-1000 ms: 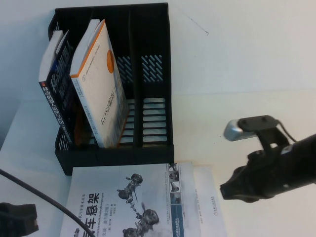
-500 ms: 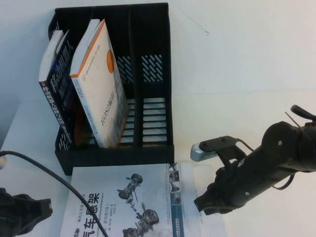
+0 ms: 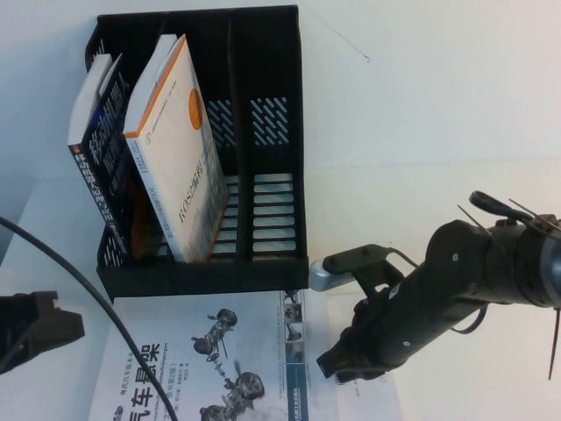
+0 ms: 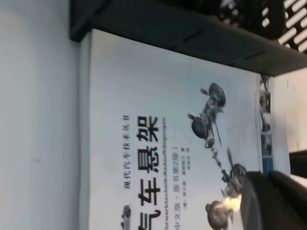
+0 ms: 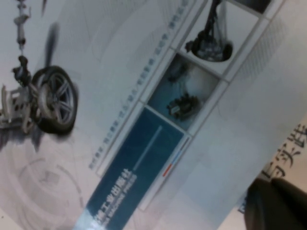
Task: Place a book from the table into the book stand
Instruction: Push book with right arm
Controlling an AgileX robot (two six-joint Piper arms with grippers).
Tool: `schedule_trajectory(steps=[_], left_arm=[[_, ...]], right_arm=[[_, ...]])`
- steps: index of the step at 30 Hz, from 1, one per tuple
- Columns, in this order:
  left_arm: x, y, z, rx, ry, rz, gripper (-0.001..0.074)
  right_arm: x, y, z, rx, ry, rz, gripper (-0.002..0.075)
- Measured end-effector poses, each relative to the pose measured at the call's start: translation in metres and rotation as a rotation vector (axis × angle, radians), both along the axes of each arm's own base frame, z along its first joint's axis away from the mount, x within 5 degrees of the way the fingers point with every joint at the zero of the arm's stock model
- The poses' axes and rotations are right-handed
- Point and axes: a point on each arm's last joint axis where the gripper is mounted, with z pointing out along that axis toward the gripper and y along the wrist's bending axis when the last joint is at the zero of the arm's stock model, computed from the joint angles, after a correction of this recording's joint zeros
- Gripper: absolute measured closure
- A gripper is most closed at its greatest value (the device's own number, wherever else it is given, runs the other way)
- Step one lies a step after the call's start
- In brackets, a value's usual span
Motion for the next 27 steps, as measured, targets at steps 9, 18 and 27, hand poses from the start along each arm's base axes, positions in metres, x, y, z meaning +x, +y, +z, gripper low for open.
schedule_trajectory(steps=[9, 18, 27], left_arm=[[0.013, 0.013, -0.017, -0.043, 0.058, -0.002, 0.0738], [0.032, 0.014, -0.052, -0.108, 0.18, -0.093, 0.0731], [0.054, 0.017, -0.066, -0.174, 0.248, -0.128, 0.0357]], right_arm=[[0.002, -0.01, 0.006, -0.118, -0.024, -0.037, 0.0718], [-0.012, -0.028, 0.08, -0.109, -0.172, -0.064, 0.0718], [-0.048, -0.052, 0.148, -0.022, -0.273, -0.078, 0.0718]])
